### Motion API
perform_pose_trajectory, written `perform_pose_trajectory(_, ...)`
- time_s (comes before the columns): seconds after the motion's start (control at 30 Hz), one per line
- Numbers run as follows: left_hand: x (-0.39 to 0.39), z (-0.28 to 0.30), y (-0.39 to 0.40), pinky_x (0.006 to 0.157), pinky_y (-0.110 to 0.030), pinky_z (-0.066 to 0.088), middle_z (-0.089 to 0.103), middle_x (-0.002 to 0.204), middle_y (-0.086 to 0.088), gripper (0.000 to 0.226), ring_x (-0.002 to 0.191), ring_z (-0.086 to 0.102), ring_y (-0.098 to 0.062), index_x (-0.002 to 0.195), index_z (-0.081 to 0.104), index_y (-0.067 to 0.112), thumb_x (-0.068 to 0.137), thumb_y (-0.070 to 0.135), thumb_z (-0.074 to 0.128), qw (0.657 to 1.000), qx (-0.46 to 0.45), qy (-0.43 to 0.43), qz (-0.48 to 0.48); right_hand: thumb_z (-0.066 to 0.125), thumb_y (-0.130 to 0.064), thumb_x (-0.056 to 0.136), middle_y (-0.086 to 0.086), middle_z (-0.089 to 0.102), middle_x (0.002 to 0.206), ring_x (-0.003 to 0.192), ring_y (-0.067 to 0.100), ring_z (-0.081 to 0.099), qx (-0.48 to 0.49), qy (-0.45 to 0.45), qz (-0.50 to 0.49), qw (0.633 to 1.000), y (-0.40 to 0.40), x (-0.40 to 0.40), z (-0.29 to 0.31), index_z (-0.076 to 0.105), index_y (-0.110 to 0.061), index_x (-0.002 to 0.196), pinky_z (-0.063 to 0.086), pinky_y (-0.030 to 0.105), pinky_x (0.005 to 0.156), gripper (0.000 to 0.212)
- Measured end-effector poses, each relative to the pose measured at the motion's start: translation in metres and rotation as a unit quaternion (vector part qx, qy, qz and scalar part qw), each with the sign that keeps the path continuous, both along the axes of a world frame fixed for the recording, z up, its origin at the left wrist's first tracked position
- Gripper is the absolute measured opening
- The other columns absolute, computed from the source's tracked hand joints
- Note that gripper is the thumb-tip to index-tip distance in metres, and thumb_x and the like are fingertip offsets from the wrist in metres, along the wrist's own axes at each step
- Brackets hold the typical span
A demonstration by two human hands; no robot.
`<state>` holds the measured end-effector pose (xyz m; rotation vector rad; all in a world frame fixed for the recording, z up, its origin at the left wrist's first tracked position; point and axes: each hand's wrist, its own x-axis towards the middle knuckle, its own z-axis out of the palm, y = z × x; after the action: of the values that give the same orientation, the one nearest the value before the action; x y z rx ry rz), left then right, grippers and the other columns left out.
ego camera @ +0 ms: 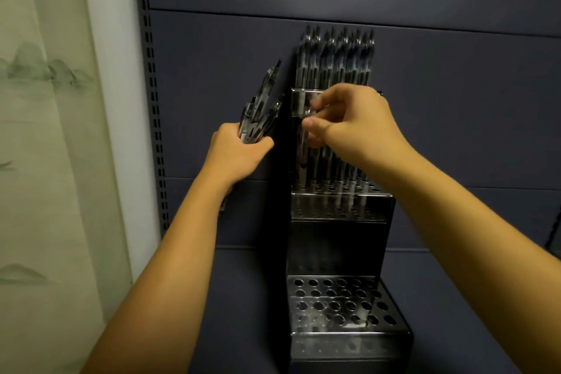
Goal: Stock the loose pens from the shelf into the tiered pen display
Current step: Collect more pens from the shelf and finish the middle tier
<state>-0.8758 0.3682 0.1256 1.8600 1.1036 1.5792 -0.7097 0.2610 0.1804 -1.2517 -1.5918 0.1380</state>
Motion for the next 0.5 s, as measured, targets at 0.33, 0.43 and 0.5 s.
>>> perform_pose_trajectory(0.33, -0.008, 0.002, 0.002, 0.054, -0.031, 0.031, 0.036, 0.047, 0.013, 0.047, 0.051, 0.034, -0.012, 0.049, 0.039, 0.025, 0.081, 0.025, 0.073, 1.000, -0.023, 0.001, -0.019, 0.078, -0.019, 0.089, 0.008, 0.075, 0.082, 0.080, 0.020, 0.074, -0.031, -0.088, -0.082, 0.992, -0.002, -0.011, -0.001, 0.073, -0.008, 0.091, 0.063, 0.038, 0.079, 0.012)
perform_pose_trajectory(0.43, -0.010, 0.002, 0.001, 0.055, -0.031, 0.030, 0.034, 0.048, 0.013, 0.048, 0.052, 0.033, -0.012, 0.048, 0.038, 0.025, 0.081, 0.024, 0.073, 0.999, -0.026, 0.000, -0.024, 0.075, -0.014, 0.087, 0.021, 0.075, 0.080, 0.080, 0.033, 0.075, -0.036, -0.127, -0.119, 0.984, 0.000, -0.014, 0.004, 0.074, 0.004, 0.091, 0.064, 0.047, 0.075, 0.018)
perform_pose_trajectory(0.5, -0.010, 0.002, 0.001, 0.055, -0.031, 0.029, 0.034, 0.048, 0.013, 0.049, 0.051, 0.032, -0.012, 0.048, 0.037, 0.026, 0.082, 0.024, 0.073, 0.999, -0.029, 0.000, -0.029, 0.072, -0.011, 0.084, 0.024, 0.075, 0.079, 0.078, 0.036, 0.075, -0.066, -0.140, -0.135, 0.979, 0.001, -0.015, 0.005, 0.074, 0.007, 0.094, 0.063, 0.051, 0.070, 0.021)
